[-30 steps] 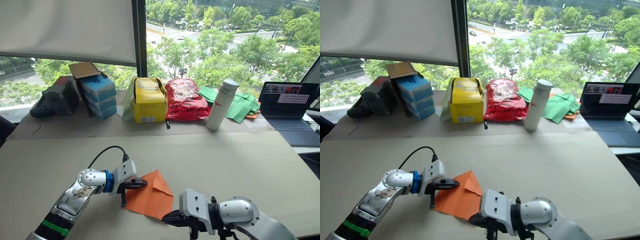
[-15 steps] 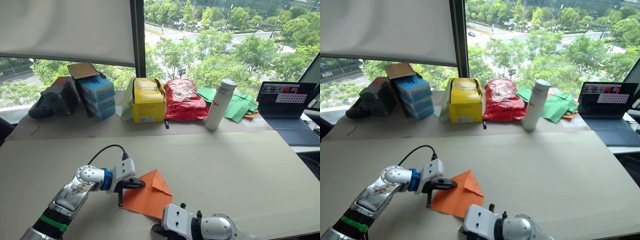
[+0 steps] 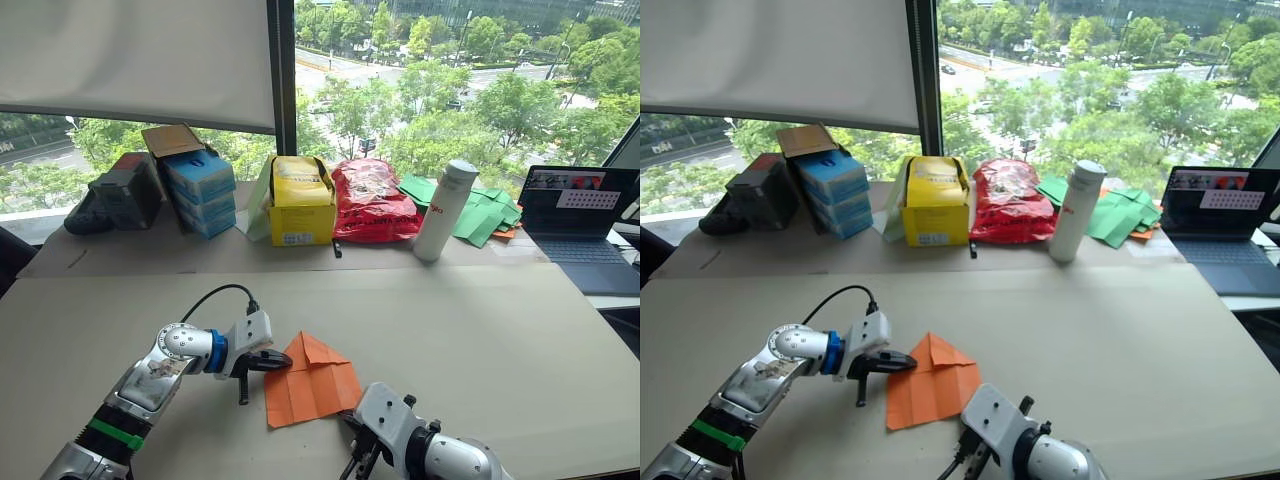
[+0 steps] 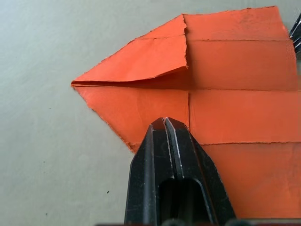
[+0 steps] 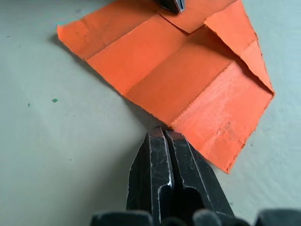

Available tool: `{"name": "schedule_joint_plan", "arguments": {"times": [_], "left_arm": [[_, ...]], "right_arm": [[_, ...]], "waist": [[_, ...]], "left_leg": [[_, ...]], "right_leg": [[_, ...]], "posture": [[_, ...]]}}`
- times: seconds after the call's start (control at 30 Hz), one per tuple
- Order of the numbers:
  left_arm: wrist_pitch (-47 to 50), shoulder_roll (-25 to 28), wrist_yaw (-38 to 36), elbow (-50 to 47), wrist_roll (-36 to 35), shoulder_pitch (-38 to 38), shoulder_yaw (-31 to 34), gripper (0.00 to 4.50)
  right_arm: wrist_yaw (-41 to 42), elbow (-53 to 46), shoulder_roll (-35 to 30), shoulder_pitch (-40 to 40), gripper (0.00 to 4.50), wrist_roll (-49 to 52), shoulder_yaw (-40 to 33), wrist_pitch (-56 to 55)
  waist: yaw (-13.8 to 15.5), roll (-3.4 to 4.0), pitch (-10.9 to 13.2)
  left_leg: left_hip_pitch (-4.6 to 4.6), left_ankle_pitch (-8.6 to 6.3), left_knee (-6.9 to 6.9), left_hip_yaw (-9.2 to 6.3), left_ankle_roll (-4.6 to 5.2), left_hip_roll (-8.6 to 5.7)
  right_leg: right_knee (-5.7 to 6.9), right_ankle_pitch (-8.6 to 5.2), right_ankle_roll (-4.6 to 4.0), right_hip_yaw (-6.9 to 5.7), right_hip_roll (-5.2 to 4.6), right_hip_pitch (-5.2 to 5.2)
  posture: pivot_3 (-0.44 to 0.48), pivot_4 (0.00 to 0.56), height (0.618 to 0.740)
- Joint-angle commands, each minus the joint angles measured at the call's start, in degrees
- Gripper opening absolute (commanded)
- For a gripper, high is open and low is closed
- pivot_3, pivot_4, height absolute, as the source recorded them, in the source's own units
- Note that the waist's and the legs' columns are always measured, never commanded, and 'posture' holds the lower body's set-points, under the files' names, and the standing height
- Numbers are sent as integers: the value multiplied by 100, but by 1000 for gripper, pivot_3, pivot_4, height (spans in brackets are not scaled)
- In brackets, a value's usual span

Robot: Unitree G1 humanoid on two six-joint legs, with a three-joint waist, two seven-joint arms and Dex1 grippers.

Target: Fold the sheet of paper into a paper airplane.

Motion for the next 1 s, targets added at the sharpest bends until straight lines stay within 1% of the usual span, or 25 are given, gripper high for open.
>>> {"name": "schedule_joint_plan", "arguments": {"times": [0.03, 0.17, 0.3, 0.4, 0.47, 0.63, 0.83, 1.0], "left_arm": [[-15, -32, 14, 161, 186, -16, -126, 9], [-47, -73, 12, 208, 202, -46, -146, 9], [-67, -87, 0, 218, 221, -46, -147, 9], [-72, -85, -8, 210, 226, -37, -132, 9], [-84, -74, -16, 216, 237, -37, -130, 9], [-67, -81, -18, 222, 248, -61, -119, 9], [-65, -91, -24, 249, 262, -120, -113, 9], [-80, -115, -26, 297, 277, -183, -123, 9]], "right_arm": [[-258, 35, 120, 150, 0, -74, -360, 127], [-442, 237, 482, 241, 0, 38, -576, -86], [-636, 620, 1030, 418, 0, 227, -850, -643], [-649, 791, 1261, 560, 0, 337, -959, -985], [-653, 1019, 1659, 625, 0, 682, -1131, -1310], [-517, 1436, 2287, 283, 0, 1190, -1289, -1608], [-151, 1822, 2380, -296, 0, 1458, -1157, -1684], [300, 1787, 2259, -556, 0, 1734, -915, -1571]], "waist": [[10, -1, 0], [10, -2, -1], [3, -3, -2], [-6, -3, -2], [-7, -4, -2], [-28, -1, -1], [-28, 0, 0], [-32, 1, 0]], "left_leg": [[-1, 0, 0, 0, 0, 0], [0, -1, 2, 0, 2, 0], [0, -1, 1, 0, 2, 0], [1, -1, 1, 0, 2, 0], [1, -1, 1, 0, 2, 0], [1, -1, -1, 0, 2, 2], [0, -1, -1, 0, 2, 0], [-1, -1, 0, 0, 2, 0]], "right_leg": [[0, 0, 0, -1, 0, 0], [0, 0, 2, 0, 1, 1], [0, -1, 2, 1, 3, 0], [0, -1, 2, 3, 3, 0], [0, -1, 2, 3, 2, 0], [3, -1, 2, 14, 3, -2], [4, 0, 0, 19, 4, -4], [7, 0, 0, 19, 6, -4]], "posture": [[0, 150, 740], [0, 150, 740], [0, 150, 740], [0, 150, 740], [0, 150, 740], [0, 150, 740], [0, 150, 740], [0, 150, 740]]}}
